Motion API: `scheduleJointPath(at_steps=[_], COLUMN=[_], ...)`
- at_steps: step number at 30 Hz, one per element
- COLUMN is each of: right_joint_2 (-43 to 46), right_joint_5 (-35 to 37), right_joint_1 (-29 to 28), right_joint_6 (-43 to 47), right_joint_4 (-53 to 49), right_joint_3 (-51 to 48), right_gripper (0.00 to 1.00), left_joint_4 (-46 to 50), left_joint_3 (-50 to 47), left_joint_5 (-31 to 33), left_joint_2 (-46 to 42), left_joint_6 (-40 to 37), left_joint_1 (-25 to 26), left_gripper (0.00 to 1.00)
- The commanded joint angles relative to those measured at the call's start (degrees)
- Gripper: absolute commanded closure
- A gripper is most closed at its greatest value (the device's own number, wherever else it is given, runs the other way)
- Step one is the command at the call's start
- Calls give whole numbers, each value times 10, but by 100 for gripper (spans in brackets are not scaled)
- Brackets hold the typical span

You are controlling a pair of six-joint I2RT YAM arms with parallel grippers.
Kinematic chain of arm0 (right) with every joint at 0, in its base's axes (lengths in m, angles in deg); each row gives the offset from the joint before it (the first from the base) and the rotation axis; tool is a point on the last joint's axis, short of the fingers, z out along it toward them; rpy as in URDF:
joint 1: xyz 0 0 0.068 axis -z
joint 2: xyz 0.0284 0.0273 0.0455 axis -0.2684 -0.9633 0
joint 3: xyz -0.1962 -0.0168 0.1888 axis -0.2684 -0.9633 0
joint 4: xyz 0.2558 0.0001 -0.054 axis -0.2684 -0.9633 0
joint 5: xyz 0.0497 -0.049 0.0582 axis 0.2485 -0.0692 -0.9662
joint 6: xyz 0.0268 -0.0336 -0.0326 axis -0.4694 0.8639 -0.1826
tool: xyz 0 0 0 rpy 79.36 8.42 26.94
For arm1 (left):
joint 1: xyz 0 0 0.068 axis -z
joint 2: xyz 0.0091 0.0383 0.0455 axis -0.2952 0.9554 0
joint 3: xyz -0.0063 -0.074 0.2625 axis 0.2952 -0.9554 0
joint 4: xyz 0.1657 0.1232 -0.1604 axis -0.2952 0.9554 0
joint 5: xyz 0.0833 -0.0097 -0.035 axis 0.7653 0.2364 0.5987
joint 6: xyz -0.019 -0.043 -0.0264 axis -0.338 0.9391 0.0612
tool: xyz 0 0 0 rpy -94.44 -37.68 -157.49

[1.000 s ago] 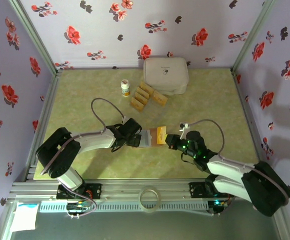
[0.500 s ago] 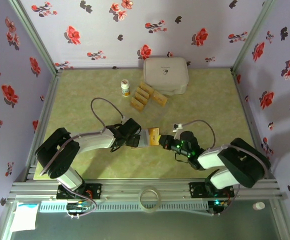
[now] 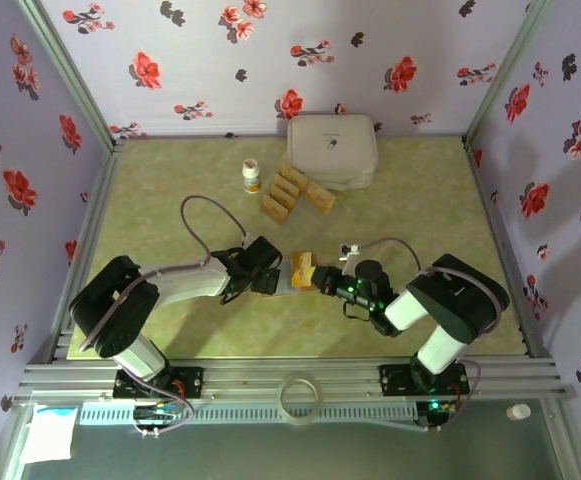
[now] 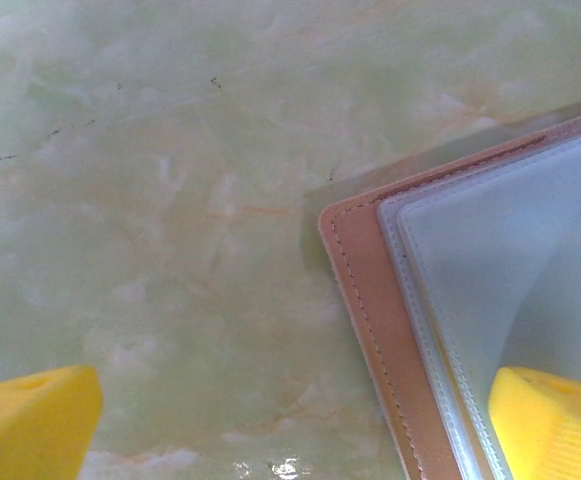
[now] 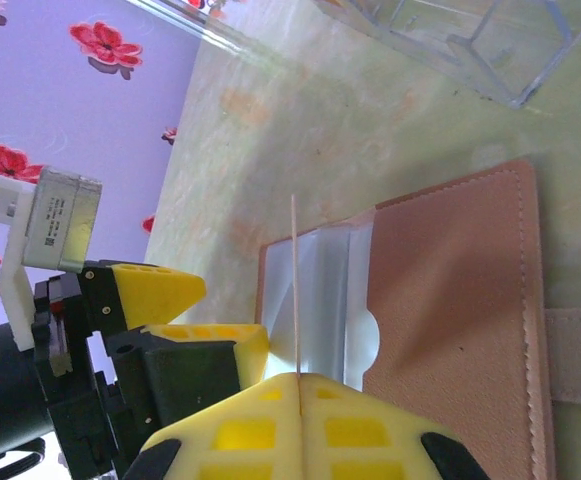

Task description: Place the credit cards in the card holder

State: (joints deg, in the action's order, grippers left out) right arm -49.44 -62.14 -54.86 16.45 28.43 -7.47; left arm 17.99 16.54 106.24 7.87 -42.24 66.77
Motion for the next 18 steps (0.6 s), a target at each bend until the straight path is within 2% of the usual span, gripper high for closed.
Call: scheduleJointPath(at_steps=[1,6,18], right_joint_2=[-25,-65,-58], right_joint_5=[-22,-50,-54], right_joint_1=[7,22,35], right_joint_6=[-13,-30,-26], right_joint_4=[58,99,99], right_joint_3=[13,21,13], right_gripper=[100,100,100], left_joint_4=[36,35,63], left_joint_3=[-16,-16,2], left_joint_5=[18,17,-10], left_joint_2=[-2,-1,-69], left_joint_6=[-15,-14,-17], left_joint_1=[-5,-5,-31], left_gripper=[0,0,0])
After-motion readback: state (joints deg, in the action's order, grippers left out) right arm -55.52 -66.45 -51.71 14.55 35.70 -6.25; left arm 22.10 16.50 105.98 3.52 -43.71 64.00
